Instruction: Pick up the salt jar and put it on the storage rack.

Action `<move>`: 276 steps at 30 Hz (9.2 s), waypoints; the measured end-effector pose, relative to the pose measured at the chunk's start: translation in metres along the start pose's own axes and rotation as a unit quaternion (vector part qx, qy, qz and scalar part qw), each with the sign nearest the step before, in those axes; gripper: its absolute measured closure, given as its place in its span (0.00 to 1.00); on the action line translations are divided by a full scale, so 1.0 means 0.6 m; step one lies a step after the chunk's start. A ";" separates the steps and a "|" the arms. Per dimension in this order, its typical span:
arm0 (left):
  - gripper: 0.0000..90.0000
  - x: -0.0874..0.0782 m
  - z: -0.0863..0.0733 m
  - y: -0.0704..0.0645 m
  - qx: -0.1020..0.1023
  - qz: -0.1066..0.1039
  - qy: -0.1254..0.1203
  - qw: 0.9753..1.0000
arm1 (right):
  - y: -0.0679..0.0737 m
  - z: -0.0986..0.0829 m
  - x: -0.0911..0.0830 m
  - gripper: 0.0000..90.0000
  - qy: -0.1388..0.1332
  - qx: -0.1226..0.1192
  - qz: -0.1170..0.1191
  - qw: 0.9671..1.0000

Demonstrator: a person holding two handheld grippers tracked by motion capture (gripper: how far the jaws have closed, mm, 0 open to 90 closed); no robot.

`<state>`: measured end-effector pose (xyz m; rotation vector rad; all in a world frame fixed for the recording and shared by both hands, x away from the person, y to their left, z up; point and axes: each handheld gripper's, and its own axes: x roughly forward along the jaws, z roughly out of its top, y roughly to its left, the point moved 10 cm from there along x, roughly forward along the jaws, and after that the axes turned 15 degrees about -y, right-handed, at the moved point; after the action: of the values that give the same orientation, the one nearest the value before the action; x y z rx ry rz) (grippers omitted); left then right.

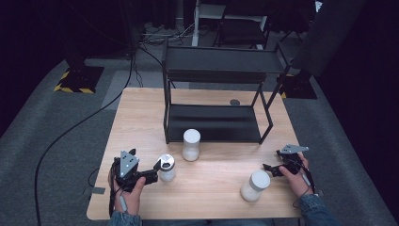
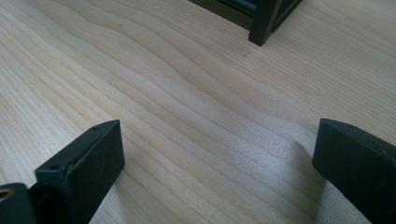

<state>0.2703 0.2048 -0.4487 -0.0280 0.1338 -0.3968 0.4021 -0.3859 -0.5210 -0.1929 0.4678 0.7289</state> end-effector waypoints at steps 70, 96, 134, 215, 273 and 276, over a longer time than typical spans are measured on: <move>0.07 0.064 -0.069 -0.046 -0.020 -0.029 0.041 0.999 | 0.000 -0.001 -0.002 0.02 0.000 -0.002 0.004 1.000; 0.33 0.071 -0.090 -0.044 0.003 -0.046 0.064 0.997 | 0.001 -0.001 -0.002 0.02 0.000 -0.003 0.005 1.000; 0.33 0.094 -0.007 -0.054 0.000 -0.074 0.065 0.995 | 0.001 -0.001 -0.002 0.02 -0.001 -0.003 0.006 1.000; 0.34 0.263 0.200 -0.083 0.046 -0.069 0.031 0.996 | 0.001 -0.005 -0.009 0.02 0.000 -0.006 0.011 1.000; 0.34 0.436 0.100 -0.033 0.017 -0.073 0.092 0.993 | 0.001 -0.007 -0.012 0.02 0.000 -0.006 0.013 1.000; 0.34 0.443 0.095 -0.032 0.016 -0.077 0.096 0.992 | 0.001 -0.007 -0.012 0.02 0.000 -0.006 0.013 1.000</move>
<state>0.5133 0.0846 -0.4242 0.0321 0.3156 -0.5562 0.3958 -0.3911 -0.5212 -0.1988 0.4662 0.7576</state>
